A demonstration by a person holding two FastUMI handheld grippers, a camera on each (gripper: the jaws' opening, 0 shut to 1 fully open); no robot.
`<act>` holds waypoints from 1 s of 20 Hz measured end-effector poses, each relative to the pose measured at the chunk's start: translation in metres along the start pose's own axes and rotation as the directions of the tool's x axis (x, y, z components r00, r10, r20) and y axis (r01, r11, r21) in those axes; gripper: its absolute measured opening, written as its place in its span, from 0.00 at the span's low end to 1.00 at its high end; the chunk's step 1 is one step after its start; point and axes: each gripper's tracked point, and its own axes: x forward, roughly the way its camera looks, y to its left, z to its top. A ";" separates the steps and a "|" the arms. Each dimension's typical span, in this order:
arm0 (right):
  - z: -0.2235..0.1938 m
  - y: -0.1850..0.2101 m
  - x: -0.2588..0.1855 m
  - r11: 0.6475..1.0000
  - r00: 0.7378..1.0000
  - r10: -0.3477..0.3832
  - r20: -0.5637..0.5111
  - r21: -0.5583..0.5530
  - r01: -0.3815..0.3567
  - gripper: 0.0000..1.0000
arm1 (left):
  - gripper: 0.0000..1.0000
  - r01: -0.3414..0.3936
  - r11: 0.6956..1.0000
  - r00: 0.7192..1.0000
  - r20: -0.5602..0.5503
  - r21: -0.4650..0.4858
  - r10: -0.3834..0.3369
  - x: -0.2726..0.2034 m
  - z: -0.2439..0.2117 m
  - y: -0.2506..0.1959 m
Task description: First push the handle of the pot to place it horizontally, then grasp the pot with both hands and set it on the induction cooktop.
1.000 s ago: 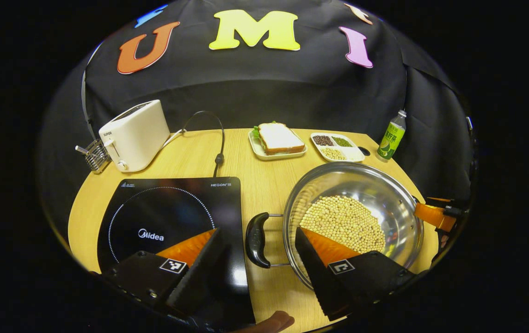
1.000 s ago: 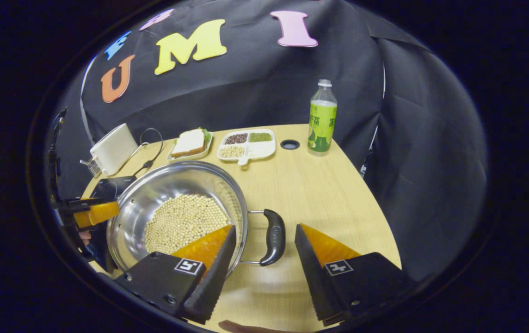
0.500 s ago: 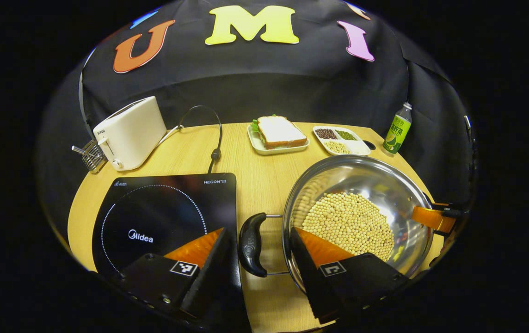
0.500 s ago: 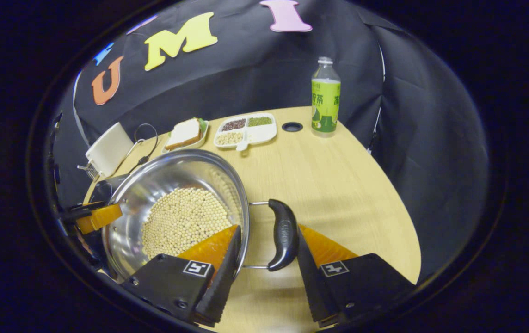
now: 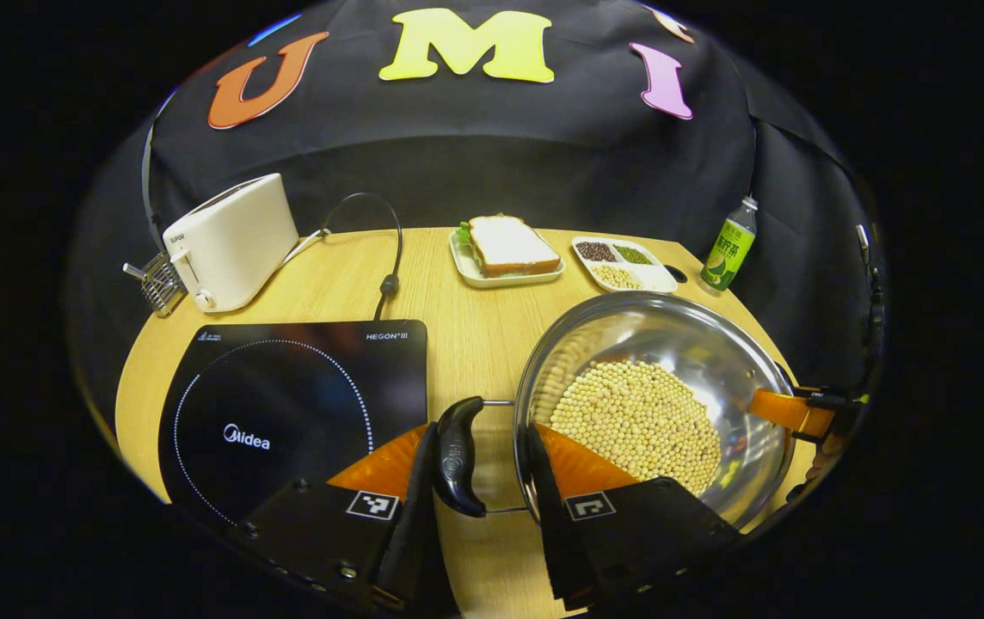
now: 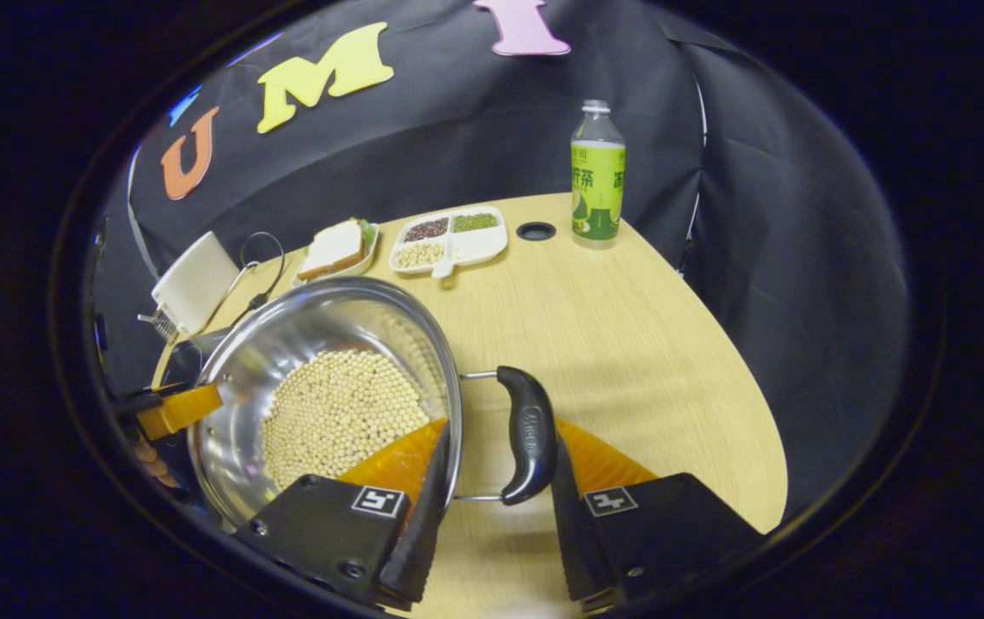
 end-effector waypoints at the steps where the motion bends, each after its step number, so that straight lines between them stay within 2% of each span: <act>1: 0.000 0.001 0.000 1.000 1.000 -0.004 -0.001 0.008 0.004 0.60 | 0.55 0.001 1.000 1.000 0.000 -0.006 -0.001 0.000 0.001 0.000; 7: 0.001 -0.002 -0.009 1.000 1.000 -0.017 0.000 0.014 0.017 0.59 | 0.55 0.007 1.000 1.000 0.006 -0.028 -0.007 -0.002 -0.003 -0.003; 8: 0.001 -0.001 -0.014 1.000 1.000 -0.021 0.002 0.009 0.021 0.58 | 0.60 0.011 0.999 1.000 0.003 -0.038 -0.011 -0.005 -0.005 -0.003; 9: 0.002 -0.001 -0.019 1.000 1.000 -0.024 0.007 0.004 0.024 0.58 | 0.55 0.014 0.999 1.000 0.004 -0.042 -0.014 -0.009 -0.006 -0.004; 12: 0.006 0.004 -0.032 1.000 0.999 -0.022 0.023 0.000 0.022 0.59 | 0.55 0.015 0.999 0.999 0.033 -0.033 -0.014 -0.021 0.003 -0.002; 20: 0.023 0.051 -0.086 1.000 0.998 -0.002 0.067 -0.027 0.004 0.59 | 0.55 0.002 0.999 0.995 0.098 -0.048 0.003 -0.080 0.023 0.032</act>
